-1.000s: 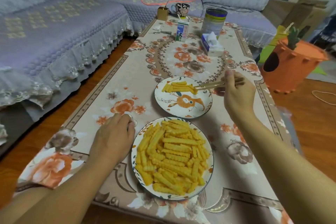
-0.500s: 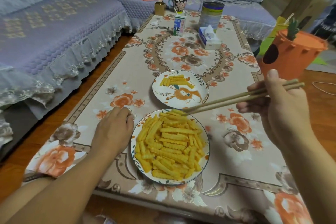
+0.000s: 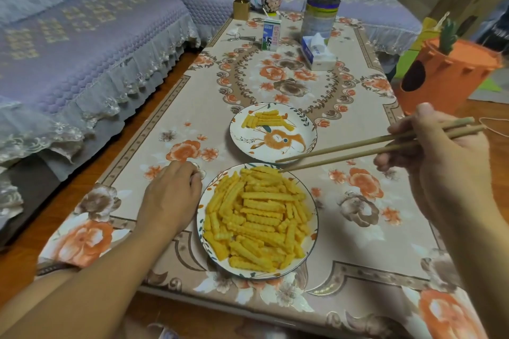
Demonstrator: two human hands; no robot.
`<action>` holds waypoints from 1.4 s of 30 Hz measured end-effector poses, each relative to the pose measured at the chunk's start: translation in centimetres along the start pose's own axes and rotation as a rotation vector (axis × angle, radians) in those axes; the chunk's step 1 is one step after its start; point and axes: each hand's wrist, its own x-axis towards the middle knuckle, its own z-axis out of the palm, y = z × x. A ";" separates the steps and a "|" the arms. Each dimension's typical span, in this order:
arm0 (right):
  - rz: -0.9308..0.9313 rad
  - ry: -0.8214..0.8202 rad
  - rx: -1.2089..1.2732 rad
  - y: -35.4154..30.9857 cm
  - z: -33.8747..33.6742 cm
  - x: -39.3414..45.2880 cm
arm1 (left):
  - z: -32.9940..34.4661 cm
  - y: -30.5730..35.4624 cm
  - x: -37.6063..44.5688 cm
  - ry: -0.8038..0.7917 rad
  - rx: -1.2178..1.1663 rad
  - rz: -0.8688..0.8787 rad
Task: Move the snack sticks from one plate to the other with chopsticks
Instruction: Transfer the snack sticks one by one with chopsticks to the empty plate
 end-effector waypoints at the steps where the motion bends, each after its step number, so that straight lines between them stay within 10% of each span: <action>1: 0.005 0.026 -0.003 0.4 -0.1 0.2 | 0.0 0.0 0.0 0.001 0.001 0.004; 23: 0.105 0.263 -0.028 5.4 2.1 4.7 | 0.1 -0.2 0.0 -0.002 -0.006 0.003; 33: 0.160 -0.130 0.066 0.0 -0.1 -1.1 | -0.1 0.0 -0.1 0.011 0.009 0.010; 42: 0.080 -0.125 0.030 0.5 -0.6 -1.2 | 0.0 0.0 0.0 0.017 0.008 0.017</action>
